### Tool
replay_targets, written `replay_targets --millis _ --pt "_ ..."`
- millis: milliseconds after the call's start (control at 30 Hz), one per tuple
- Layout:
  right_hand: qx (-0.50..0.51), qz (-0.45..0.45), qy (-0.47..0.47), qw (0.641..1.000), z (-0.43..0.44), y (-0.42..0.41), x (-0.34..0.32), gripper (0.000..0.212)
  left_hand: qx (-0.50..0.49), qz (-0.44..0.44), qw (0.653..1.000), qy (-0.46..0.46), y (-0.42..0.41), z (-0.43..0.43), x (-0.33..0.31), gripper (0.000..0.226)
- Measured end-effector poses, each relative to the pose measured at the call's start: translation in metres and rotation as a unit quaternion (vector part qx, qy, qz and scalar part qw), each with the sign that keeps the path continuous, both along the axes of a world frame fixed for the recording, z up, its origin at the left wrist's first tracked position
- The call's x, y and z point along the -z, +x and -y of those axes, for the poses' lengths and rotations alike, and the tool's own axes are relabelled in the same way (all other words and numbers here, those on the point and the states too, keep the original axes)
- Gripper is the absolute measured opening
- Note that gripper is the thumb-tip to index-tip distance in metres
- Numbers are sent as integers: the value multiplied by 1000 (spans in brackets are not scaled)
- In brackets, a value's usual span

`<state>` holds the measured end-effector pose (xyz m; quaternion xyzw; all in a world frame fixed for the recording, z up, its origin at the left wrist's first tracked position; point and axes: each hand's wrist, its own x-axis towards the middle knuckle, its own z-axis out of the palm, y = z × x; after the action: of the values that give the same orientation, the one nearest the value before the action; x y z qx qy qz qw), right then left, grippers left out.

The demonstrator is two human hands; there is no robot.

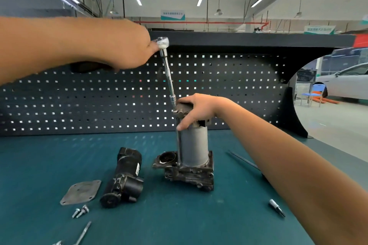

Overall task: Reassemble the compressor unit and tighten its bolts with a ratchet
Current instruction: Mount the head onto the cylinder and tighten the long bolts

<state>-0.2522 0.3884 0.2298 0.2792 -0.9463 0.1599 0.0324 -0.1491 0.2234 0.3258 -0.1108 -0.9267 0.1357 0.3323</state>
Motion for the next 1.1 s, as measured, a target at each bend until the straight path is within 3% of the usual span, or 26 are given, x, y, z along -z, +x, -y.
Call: replay_targets --millis 200,367,433,633,800,967,1033,1100 --pt "-21 7 -8 1000 0 3 -1 91 39 22 997 -58 7 15 -5 55" --pt "-53 -19 15 998 1 13 1 85 164 -56 979 -107 0 55 9 72" --pt "-60 -18 26 998 -1 16 2 89 216 -73 964 -133 1 59 9 74" --pt "-63 -14 31 997 -6 18 5 96 250 -102 950 -159 -3 55 8 70" --pt "-22 -15 -6 1000 -7 30 12 125 245 -93 952 -156 3 57 9 69" --pt "58 -80 49 994 -2 46 20 139 246 -114 950 -155 13 59 15 67" --pt "86 -93 21 992 -1 51 22 135 238 -116 952 -156 19 59 15 68" --pt "108 -65 -32 992 -2 48 23 107 228 -116 955 -152 20 60 17 70"
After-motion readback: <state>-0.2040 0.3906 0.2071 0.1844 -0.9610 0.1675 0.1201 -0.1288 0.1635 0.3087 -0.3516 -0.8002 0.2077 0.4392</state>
